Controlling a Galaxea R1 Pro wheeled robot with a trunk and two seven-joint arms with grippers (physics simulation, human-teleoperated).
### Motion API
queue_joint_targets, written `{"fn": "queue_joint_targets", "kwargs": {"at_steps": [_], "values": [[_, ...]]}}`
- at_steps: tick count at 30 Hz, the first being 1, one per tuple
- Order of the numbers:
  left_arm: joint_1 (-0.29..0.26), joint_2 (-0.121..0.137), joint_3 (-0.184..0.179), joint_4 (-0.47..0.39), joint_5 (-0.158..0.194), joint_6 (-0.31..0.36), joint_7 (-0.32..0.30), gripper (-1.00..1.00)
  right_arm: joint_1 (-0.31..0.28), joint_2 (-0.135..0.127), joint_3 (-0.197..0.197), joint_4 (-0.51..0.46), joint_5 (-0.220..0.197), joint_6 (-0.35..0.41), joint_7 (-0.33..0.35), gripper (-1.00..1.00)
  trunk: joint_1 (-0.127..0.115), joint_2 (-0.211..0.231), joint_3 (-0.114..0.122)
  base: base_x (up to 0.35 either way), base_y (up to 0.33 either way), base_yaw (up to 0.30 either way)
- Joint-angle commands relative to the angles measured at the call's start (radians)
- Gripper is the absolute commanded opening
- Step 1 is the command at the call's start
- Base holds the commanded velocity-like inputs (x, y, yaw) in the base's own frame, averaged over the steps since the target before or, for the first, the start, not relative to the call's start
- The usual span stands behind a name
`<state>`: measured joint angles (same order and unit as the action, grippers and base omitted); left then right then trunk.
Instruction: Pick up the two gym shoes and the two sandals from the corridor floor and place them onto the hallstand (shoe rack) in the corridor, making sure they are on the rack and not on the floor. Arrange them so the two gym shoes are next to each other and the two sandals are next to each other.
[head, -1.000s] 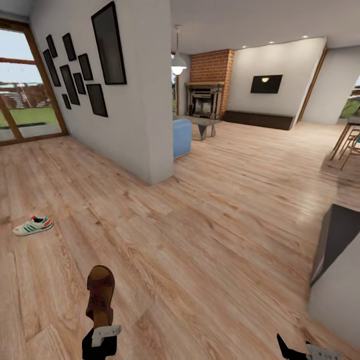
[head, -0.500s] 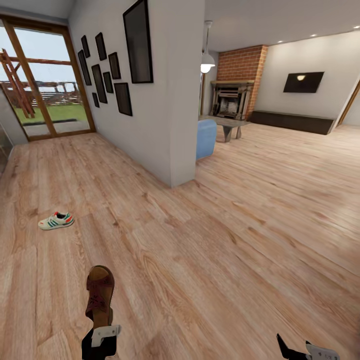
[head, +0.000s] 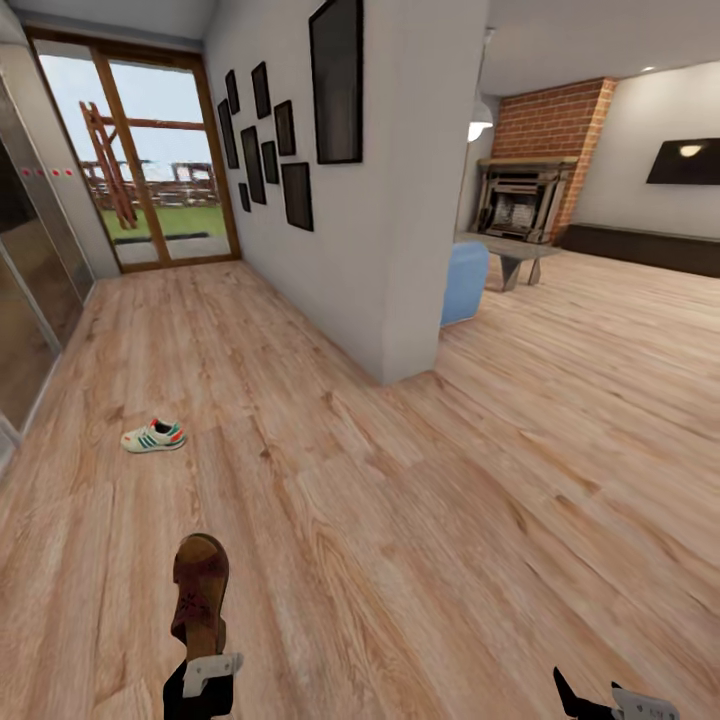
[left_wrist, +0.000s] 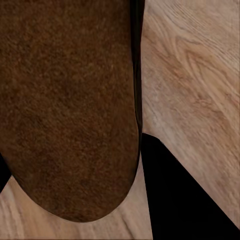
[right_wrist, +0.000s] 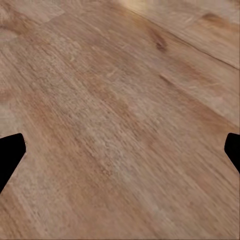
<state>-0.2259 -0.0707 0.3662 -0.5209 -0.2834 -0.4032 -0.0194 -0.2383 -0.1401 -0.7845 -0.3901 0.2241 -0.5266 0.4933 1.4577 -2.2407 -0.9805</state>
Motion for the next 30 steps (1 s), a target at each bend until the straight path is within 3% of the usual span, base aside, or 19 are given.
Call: {"fn": "queue_joint_targets", "kwargs": {"at_steps": [1,30], "values": [[-0.001,-0.001,0.008,0.0,-0.013,-0.003,-0.002,-1.0,-0.001,0.0,-0.009,0.0,0.009,-0.004,0.005,1.0,0.0,0.0,-0.001,0.338,0.005,0.277],[-0.001,-0.001,0.01,0.004,-0.013,-0.003,-0.003,-1.0,-0.001,0.007,-0.009,0.0,0.009,-0.006,0.005,1.0,0.0,0.0,-0.011,0.334,0.071,0.277]]}}
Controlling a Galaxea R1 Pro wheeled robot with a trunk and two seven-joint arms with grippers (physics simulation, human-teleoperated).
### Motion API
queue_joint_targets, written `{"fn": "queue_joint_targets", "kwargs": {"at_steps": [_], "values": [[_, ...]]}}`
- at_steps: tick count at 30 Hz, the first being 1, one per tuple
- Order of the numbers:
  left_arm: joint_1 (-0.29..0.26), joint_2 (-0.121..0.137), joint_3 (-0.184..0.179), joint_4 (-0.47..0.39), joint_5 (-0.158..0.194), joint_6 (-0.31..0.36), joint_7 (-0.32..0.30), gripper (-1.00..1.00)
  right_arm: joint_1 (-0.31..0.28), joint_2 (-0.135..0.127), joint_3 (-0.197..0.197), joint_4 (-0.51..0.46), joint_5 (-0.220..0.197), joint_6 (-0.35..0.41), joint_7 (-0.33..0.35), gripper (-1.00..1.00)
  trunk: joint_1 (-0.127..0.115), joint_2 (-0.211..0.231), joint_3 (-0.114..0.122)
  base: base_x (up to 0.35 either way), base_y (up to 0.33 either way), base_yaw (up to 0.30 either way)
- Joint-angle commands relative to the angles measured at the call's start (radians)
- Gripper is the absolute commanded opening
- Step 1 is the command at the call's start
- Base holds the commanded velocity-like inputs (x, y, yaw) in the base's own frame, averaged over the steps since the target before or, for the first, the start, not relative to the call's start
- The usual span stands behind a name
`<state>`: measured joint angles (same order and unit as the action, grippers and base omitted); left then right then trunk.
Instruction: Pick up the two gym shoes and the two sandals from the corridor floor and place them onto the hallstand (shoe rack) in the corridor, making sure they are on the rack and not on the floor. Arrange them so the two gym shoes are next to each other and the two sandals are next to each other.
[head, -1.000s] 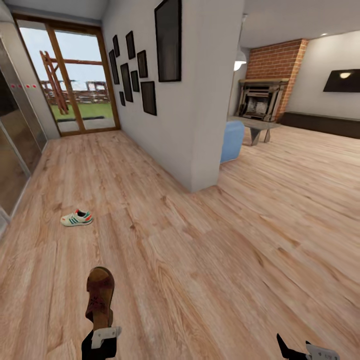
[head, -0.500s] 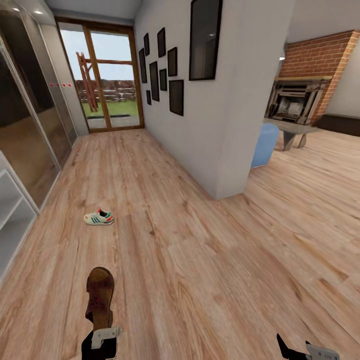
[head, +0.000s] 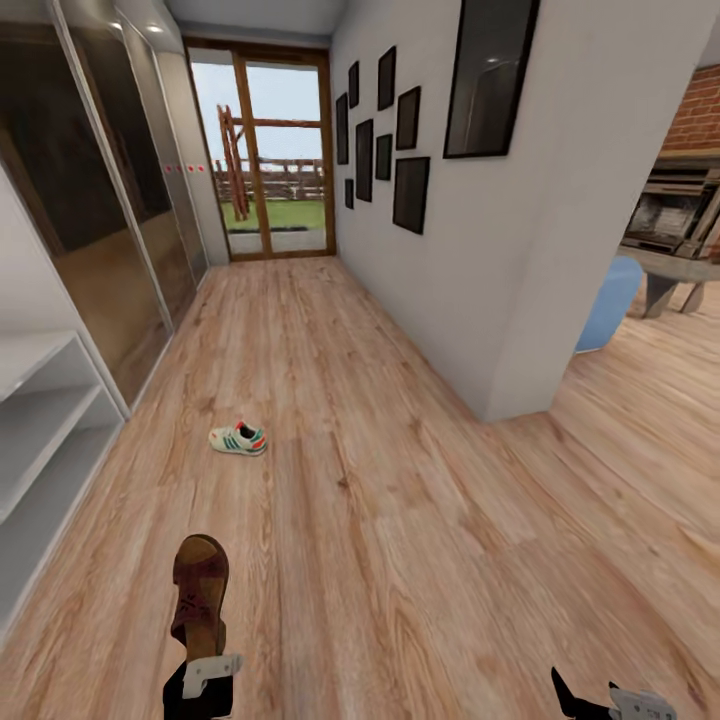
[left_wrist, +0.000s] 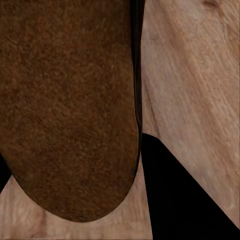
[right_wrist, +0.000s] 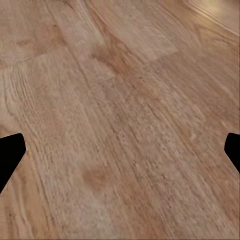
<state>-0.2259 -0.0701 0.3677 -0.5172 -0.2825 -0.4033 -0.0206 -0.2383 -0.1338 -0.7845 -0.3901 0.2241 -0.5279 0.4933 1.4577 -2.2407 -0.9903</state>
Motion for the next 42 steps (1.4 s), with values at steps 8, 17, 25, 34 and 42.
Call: {"fn": "queue_joint_targets", "kwargs": {"at_steps": [8,17,25,34,42], "values": [[-0.001,0.0,0.008,0.0,-0.014,-0.003,-0.002,-1.0,-0.001,0.0,-0.009,0.0,0.009,-0.004,0.005,1.0,0.0,0.0,-0.001,0.338,0.0,0.277],[-0.001,0.001,0.008,0.0,-0.014,-0.003,-0.001,-1.0,-0.001,0.0,-0.009,0.0,0.009,-0.004,0.005,1.0,0.0,0.0,-0.001,0.337,-0.061,0.277],[-0.001,0.001,0.008,0.0,-0.014,-0.003,-0.001,-1.0,-0.001,0.0,-0.009,0.0,0.009,-0.004,0.005,1.0,0.0,0.0,-0.001,0.316,-0.168,0.277],[-0.001,0.001,0.008,0.002,-0.014,-0.003,-0.001,-1.0,-0.001,0.0,-0.009,0.0,0.009,-0.004,0.005,1.0,0.0,0.0,-0.001,0.293,-0.203,0.277],[-0.001,0.0,0.008,0.002,-0.014,-0.003,-0.001,-1.0,-0.001,0.0,-0.009,-0.001,0.009,-0.004,0.005,1.0,0.0,0.0,-0.001,0.287,-0.207,0.277]]}}
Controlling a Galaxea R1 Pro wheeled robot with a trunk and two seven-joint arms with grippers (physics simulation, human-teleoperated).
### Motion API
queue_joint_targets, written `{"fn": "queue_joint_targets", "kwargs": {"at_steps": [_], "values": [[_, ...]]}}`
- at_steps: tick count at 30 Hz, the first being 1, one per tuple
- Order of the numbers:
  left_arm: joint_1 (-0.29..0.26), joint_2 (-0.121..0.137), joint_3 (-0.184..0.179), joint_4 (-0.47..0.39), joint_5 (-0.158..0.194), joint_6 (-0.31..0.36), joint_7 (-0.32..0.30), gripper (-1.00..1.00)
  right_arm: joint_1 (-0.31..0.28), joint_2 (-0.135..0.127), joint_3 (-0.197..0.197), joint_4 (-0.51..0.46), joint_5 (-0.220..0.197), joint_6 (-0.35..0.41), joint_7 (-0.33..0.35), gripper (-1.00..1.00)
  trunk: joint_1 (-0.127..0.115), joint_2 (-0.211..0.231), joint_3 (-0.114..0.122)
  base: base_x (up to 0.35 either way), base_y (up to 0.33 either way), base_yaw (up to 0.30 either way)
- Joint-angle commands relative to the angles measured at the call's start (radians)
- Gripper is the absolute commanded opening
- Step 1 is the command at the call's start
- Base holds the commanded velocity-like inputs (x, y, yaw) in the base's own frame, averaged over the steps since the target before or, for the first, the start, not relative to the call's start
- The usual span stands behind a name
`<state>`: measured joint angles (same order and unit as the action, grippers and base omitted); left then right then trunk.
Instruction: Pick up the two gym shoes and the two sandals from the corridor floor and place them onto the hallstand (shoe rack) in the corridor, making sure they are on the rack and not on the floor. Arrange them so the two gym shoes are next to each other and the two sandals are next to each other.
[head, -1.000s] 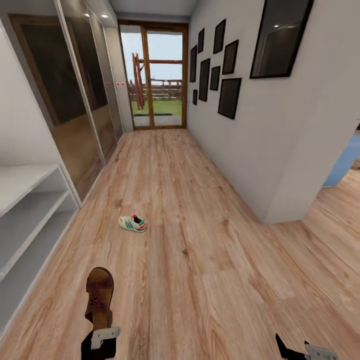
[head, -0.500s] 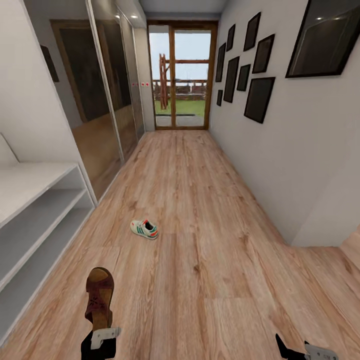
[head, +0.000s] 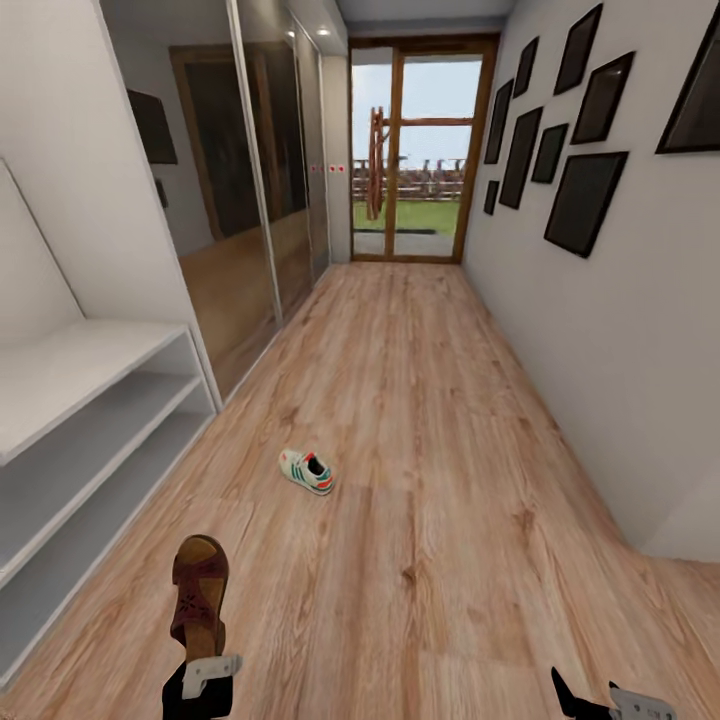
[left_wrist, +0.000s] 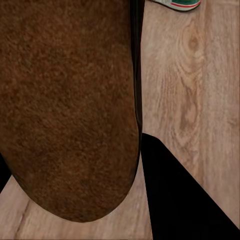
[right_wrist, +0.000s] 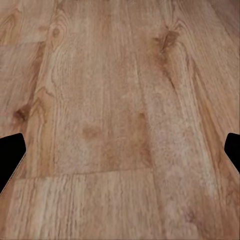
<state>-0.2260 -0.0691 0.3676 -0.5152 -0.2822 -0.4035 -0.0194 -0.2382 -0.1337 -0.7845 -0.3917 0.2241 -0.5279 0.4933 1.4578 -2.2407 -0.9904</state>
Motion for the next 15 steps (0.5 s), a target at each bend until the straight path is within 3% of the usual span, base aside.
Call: {"fn": "queue_joint_targets", "kwargs": {"at_steps": [1,11,15], "values": [[-0.001,-0.001,0.008,0.0,-0.014,-0.003,-0.002,-1.0,-0.001,0.0,-0.009,0.001,0.009,-0.004,0.005,1.0,0.0,0.0,-0.001,0.278,-0.209,0.277],[-0.001,-0.003,0.009,0.0,-0.011,-0.003,0.002,-1.0,-0.001,0.0,-0.009,-0.002,0.009,-0.004,0.005,1.0,0.0,0.0,-0.001,0.201,-0.258,0.278],[-0.001,-0.003,0.009,0.0,0.008,-0.003,0.002,-1.0,-0.001,0.0,-0.009,-0.002,0.009,-0.004,0.005,1.0,0.0,0.0,-0.001,0.13,-0.284,0.277]]}}
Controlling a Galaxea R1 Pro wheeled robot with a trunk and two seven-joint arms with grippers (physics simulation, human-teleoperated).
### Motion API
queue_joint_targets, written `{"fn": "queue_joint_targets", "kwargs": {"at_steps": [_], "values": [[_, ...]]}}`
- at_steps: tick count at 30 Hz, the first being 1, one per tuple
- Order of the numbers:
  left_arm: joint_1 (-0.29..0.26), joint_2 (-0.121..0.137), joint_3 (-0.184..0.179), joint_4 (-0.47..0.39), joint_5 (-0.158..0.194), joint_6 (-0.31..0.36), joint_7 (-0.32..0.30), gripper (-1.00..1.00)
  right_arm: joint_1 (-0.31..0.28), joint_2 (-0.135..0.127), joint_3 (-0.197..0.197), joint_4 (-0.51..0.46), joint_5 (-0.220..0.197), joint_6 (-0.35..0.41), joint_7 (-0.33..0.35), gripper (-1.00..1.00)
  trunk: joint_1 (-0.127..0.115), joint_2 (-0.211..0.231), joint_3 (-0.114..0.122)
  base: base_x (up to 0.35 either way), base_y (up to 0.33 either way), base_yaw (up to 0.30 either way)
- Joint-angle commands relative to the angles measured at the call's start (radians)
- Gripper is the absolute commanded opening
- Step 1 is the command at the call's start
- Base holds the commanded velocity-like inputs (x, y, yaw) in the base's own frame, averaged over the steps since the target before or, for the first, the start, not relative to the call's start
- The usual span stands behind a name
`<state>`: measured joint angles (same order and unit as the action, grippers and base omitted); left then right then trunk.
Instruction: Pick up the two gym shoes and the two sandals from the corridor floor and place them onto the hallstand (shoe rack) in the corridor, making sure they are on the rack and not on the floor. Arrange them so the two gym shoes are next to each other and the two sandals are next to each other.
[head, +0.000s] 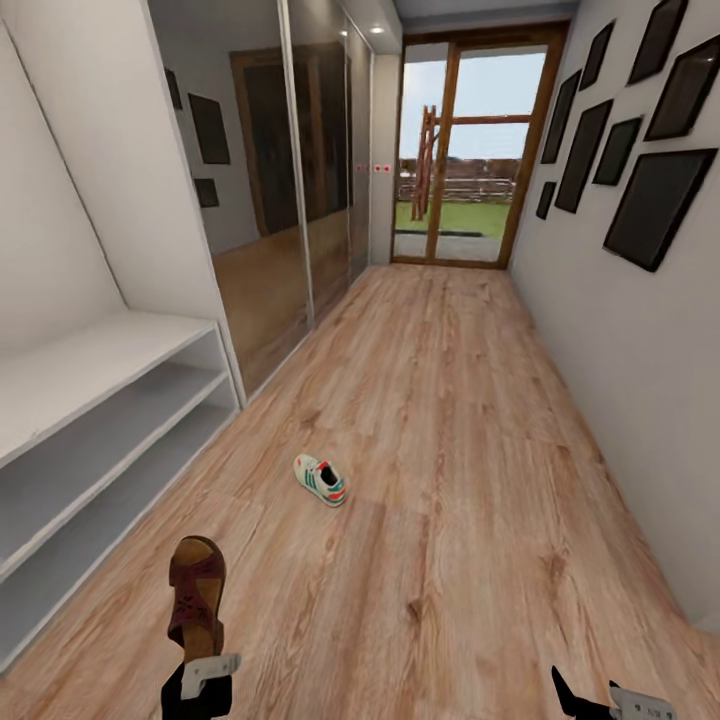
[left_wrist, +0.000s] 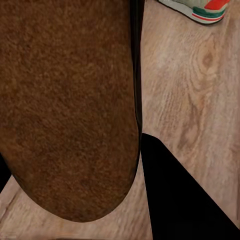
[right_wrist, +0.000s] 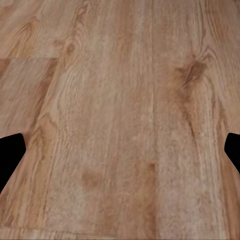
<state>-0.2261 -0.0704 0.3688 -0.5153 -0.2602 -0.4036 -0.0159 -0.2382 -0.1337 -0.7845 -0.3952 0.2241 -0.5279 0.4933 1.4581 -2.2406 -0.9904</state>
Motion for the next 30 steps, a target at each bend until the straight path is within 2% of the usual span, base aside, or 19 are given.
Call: {"fn": "queue_joint_targets", "kwargs": {"at_steps": [1,9,21,30], "values": [[-0.001,-0.001,0.008,0.0,-0.004,-0.003,-0.002,-1.0,-0.001,0.0,-0.009,0.001,0.009,-0.004,0.005,1.0,0.0,0.0,-0.001,0.068,-0.189,0.277],[-0.001,0.0,0.007,0.0,0.019,-0.004,-0.002,-1.0,-0.001,0.0,-0.009,0.001,0.009,-0.004,0.005,1.0,0.0,0.0,-0.001,0.025,-0.069,0.277],[-0.001,-0.001,0.005,0.001,0.022,-0.018,-0.003,-1.0,-0.001,0.0,-0.009,0.004,0.009,-0.004,0.005,1.0,0.0,0.0,-0.001,0.01,-0.006,0.277],[-0.001,-0.002,0.007,0.001,0.024,-0.02,-0.001,-1.0,-0.001,0.0,-0.009,0.003,0.009,-0.004,0.005,1.0,0.0,0.0,-0.001,0.181,-0.152,0.275]]}}
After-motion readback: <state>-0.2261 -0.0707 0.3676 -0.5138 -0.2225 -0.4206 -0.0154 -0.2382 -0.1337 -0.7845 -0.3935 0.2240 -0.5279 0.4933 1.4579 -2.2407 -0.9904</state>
